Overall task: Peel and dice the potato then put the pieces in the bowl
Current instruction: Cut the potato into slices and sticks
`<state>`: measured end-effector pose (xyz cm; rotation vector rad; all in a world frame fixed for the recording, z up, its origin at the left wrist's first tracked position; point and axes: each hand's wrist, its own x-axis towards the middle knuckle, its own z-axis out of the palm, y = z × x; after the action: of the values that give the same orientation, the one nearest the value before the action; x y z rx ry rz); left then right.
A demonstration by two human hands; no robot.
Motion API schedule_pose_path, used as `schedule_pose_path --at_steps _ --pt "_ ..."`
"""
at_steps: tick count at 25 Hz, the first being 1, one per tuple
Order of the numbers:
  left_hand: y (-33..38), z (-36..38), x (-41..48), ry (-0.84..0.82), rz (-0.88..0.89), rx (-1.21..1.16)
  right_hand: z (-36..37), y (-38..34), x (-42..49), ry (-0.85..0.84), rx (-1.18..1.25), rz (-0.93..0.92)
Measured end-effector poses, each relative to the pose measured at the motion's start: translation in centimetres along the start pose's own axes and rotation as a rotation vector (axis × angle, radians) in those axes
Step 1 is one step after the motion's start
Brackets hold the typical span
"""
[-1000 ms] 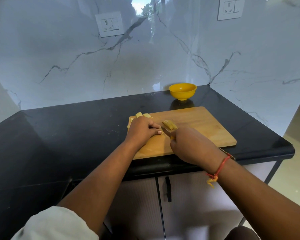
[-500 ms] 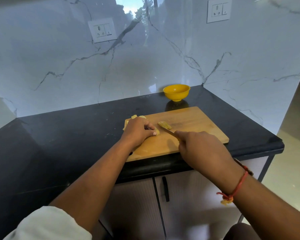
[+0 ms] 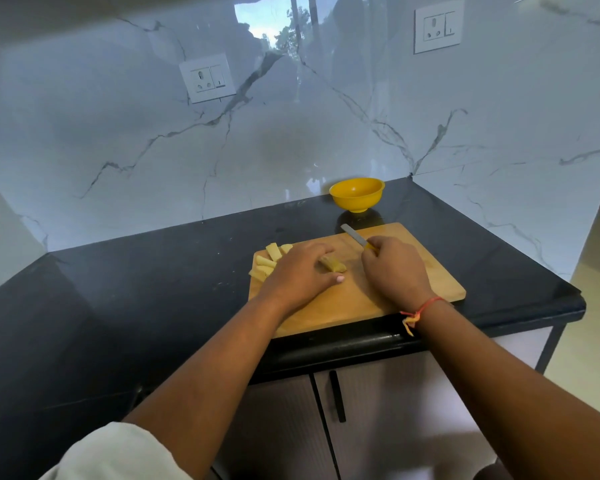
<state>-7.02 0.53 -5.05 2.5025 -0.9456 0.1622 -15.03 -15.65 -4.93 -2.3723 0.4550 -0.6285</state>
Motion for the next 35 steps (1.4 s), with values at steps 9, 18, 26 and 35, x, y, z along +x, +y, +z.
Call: schedule_pose_path --at_steps 9,18,26,35 --pt "0.0 0.8 1.9 -0.11 0.205 0.151 1.5 0.8 -0.4 0.039 -0.093 -0.093" --pt "-2.2 -1.1 0.1 -0.073 0.209 0.219 2.0 0.5 -0.6 -0.001 -0.228 -0.231" --pt "-3.7 -2.0 -1.2 -0.11 0.131 0.135 1.9 -0.7 0.0 -0.116 -0.228 -0.256" --pt "-4.9 -2.2 -2.2 -0.11 0.072 0.026 2.7 -1.1 0.9 -0.119 -0.178 -0.169"
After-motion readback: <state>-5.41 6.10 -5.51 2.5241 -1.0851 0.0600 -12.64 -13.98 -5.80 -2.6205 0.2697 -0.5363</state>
